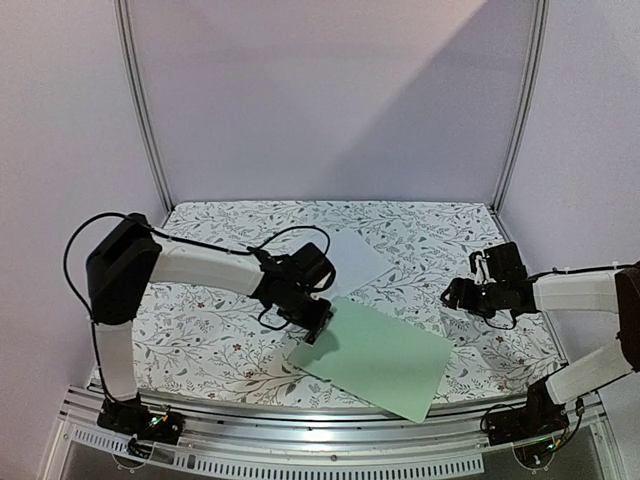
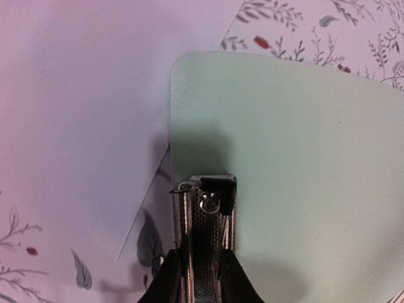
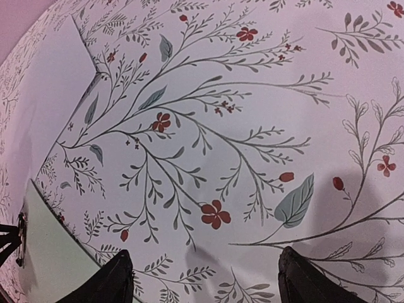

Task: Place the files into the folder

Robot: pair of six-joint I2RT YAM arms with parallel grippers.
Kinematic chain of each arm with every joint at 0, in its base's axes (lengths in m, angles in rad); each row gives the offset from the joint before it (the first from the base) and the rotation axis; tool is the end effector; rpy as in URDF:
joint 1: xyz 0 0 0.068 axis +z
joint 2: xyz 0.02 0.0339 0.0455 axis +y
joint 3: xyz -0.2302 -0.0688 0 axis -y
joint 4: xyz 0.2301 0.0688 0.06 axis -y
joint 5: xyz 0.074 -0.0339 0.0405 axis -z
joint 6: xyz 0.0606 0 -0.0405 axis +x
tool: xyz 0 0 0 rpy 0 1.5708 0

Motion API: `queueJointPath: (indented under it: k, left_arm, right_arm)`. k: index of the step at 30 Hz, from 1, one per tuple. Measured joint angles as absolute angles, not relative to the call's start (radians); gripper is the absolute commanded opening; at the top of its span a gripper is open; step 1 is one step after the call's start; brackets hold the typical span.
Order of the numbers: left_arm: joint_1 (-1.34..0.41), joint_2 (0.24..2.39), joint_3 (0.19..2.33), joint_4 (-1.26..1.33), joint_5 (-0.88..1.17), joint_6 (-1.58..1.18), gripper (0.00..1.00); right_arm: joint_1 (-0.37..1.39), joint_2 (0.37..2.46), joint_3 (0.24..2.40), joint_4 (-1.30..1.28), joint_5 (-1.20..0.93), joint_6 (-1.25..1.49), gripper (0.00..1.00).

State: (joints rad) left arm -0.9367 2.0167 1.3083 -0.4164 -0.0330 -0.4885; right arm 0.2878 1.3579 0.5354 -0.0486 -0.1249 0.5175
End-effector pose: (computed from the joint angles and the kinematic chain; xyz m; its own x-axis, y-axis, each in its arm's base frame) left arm 0.2333 -0.3139 0.0956 -0.8459 0.3585 -0.3949 0.4527 0.8741 -0.1762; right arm 0.2455 0.0805 0.1081 -0.8149 0.2707 -0.5125 0.0513 0.9145 0.4014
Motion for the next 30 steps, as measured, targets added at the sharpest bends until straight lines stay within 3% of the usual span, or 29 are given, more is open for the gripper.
queueJointPath:
  k: [9,22,23,24,25,27,30]
  left_arm:
    - [-0.937,1.748,0.95,-0.337,-0.079,-0.714,0.0]
    - [-0.936,1.418,0.704,-0.435,-0.204,-1.003,0.01]
    - [-0.936,1.411,0.704,-0.435,-0.21,-1.006,0.1]
    - [-0.936,1.409,0.704,-0.435,-0.214,-1.006,0.32]
    - [-0.936,1.408,0.704,-0.435,-0.218,-1.003,0.42]
    - [-0.936,1.414,0.712,-0.442,-0.22,-0.989,0.5]
    - [-0.935,1.466,0.775,-0.456,-0.207,-0.953,0.52]
  right_arm:
    - [0.319,1.379,0.541,-0.044,-0.134,0.518,0.77]
    - [0.376,1.434,0.6,-0.044,-0.13,0.516,0.77]
    - [0.382,1.439,0.61,-0.044,-0.13,0.516,0.77]
    - [0.388,1.442,0.616,-0.043,-0.129,0.516,0.77]
    - [0.395,1.444,0.622,-0.043,-0.129,0.515,0.77]
    - [0.407,1.447,0.63,-0.043,-0.128,0.514,0.77]
    - [0.432,1.456,0.643,-0.044,-0.127,0.509,0.77]
